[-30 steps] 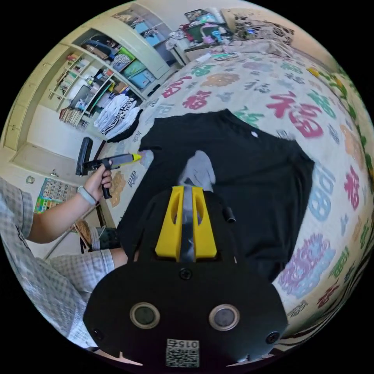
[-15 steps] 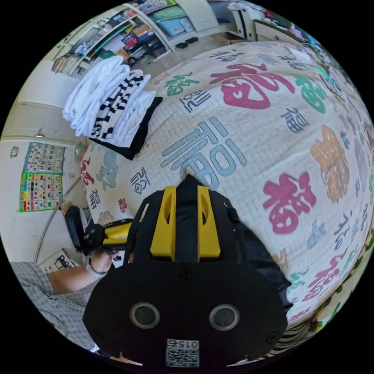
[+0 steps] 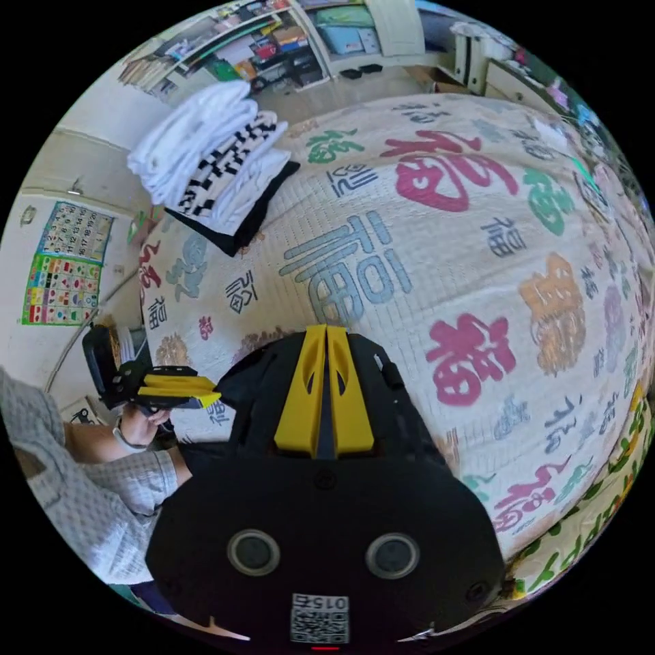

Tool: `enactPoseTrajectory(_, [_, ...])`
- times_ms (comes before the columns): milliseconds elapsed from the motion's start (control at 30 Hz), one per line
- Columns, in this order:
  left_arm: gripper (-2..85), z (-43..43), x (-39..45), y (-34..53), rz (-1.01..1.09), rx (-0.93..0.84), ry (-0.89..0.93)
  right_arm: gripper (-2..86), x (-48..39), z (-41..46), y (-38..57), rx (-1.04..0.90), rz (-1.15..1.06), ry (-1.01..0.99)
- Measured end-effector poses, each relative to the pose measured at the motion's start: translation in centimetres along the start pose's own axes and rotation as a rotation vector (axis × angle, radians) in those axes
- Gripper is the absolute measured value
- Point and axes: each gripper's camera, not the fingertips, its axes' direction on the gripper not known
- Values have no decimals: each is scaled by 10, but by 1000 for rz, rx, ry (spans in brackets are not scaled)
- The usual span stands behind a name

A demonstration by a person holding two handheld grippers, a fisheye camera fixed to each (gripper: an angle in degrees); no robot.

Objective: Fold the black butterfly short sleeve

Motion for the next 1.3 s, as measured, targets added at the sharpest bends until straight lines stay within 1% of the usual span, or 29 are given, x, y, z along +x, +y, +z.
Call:
enactPoseTrajectory(133, [-2, 13, 36, 17, 104, -46, 39, -10, 23, -31, 59, 47, 127, 8])
enactPoseTrajectory(200, [-4, 35, 58, 32, 162, -127, 56, -10, 39, -35, 98, 20, 219, 13])
enactPoseTrajectory(367, [-8, 79, 81, 60, 205, -277, 78, -10, 64, -22, 158, -25, 388, -2])
enactPoseTrajectory(567, [-8, 125, 96, 85, 277, -419, 47, -9, 75, -7, 192, -22, 442, -28])
enactPoseTrajectory(700, [-2, 154, 107, 100, 325, -517, 5, -6, 80, 3, 213, -76, 471, -61])
enactPoseTrajectory(733, [-1, 158, 108, 102, 330, -539, 3, -4, 80, 3, 216, -87, 480, -56])
enactPoseTrajectory(800, [18, 173, 112, 111, 339, -646, 28, 11, 83, -2, 230, -144, 560, 38])
enactPoseTrajectory(833, [23, 175, 112, 113, 340, -666, 41, 18, 82, -5, 234, -140, 564, 53])
enactPoseTrajectory(867, [31, 174, 116, 114, 354, -662, 45, 34, 79, -14, 239, -122, 559, 68])
enactPoseTrajectory(933, [43, 169, 123, 113, 378, -600, -7, 45, 70, -28, 244, -80, 528, 81])
enactPoseTrajectory(1000, [61, 175, 132, 109, 411, -543, -75, 51, 52, -40, 241, -32, 447, 86])
enactPoseTrajectory(1100, [69, 206, 142, 109, 463, -565, -125, 53, 34, -38, 236, -41, 359, 83])
enactPoseTrajectory(1233, [38, 238, 153, 119, 544, -561, -180, 43, 25, -24, 245, -137, 308, 27])
enactPoseTrajectory(1300, [14, 252, 155, 129, 559, -566, -216, 14, 20, -31, 261, -123, 295, 35])
